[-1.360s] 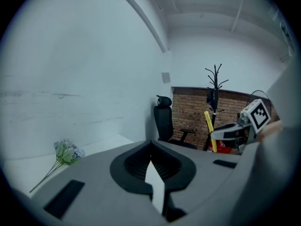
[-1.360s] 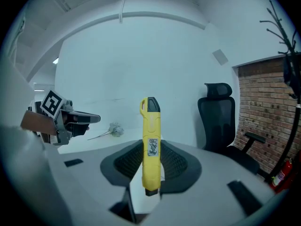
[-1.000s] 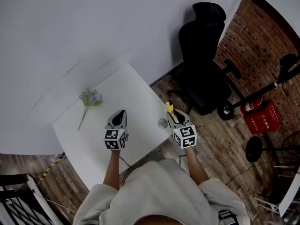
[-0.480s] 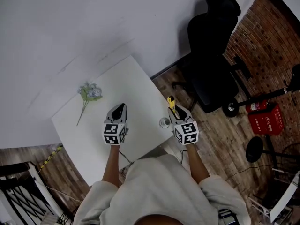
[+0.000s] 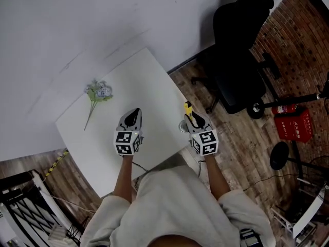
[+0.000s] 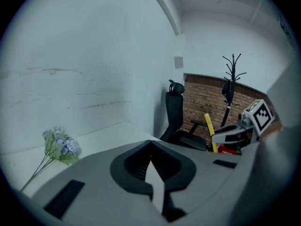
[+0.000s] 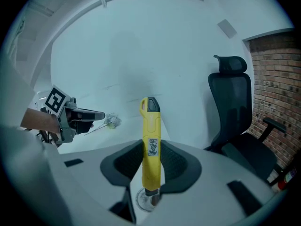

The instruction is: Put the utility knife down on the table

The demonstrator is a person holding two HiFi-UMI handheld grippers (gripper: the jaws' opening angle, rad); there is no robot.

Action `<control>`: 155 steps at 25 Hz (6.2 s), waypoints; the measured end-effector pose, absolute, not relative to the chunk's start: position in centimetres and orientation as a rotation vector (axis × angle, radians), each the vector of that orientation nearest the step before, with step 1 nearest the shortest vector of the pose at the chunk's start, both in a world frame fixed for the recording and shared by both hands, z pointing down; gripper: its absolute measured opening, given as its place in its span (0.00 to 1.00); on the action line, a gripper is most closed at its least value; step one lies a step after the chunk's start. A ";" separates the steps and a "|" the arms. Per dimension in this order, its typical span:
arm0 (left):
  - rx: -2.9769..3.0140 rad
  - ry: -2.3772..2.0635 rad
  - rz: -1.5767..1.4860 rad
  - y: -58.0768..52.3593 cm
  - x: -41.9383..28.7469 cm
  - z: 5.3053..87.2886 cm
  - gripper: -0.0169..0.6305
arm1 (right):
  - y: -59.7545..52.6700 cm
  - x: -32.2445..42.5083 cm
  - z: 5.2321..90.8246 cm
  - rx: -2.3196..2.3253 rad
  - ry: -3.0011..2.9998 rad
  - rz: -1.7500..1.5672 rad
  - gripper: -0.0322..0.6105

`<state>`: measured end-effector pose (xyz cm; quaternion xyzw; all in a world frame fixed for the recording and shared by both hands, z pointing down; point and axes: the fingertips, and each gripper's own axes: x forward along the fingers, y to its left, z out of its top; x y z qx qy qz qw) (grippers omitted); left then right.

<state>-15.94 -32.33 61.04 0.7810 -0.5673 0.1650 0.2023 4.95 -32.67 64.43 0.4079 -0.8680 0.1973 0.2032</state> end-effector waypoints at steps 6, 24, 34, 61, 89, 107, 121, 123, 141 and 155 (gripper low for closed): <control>2.175 -1.541 0.460 -32.4 -15.8 62.7 0.04 | -32.4 4.3 65.9 1.127 -2.392 0.575 0.22; 2.154 -1.510 0.440 -33.1 -16.3 64.0 0.04 | -34.5 1.8 70.7 0.837 -2.257 0.384 0.22; 2.141 -1.519 0.418 -32.9 -17.2 64.0 0.04 | -35.5 -0.2 72.7 0.508 -2.118 0.009 0.22; 2.109 -1.546 0.420 -32.7 -19.0 64.5 0.04 | -38.4 -4.2 77.3 -0.007 -1.830 -0.430 0.22; 2.122 -1.579 0.425 -32.2 -19.2 63.3 0.04 | -39.2 -4.8 74.1 0.175 -2.030 -0.222 0.33; 2.160 -1.620 0.388 -31.7 -18.5 60.7 0.04 | -38.9 0.5 64.6 0.935 -2.458 0.416 0.08; 2.209 -1.702 0.290 -31.1 -19.1 55.6 0.04 | -36.7 1.9 55.9 1.163 -2.580 0.246 0.05; 2.217 -1.715 0.277 -31.0 -19.1 54.9 0.04 | -36.5 1.8 55.0 1.163 -2.580 0.204 0.05; 2.273 -1.790 0.207 -29.2 -18.3 50.1 0.04 | -34.6 3.6 50.6 1.265 -2.610 0.120 0.05; 2.279 -1.801 0.201 -28.9 -17.8 49.5 0.04 | -33.7 4.5 51.2 1.274 -2.583 0.123 0.05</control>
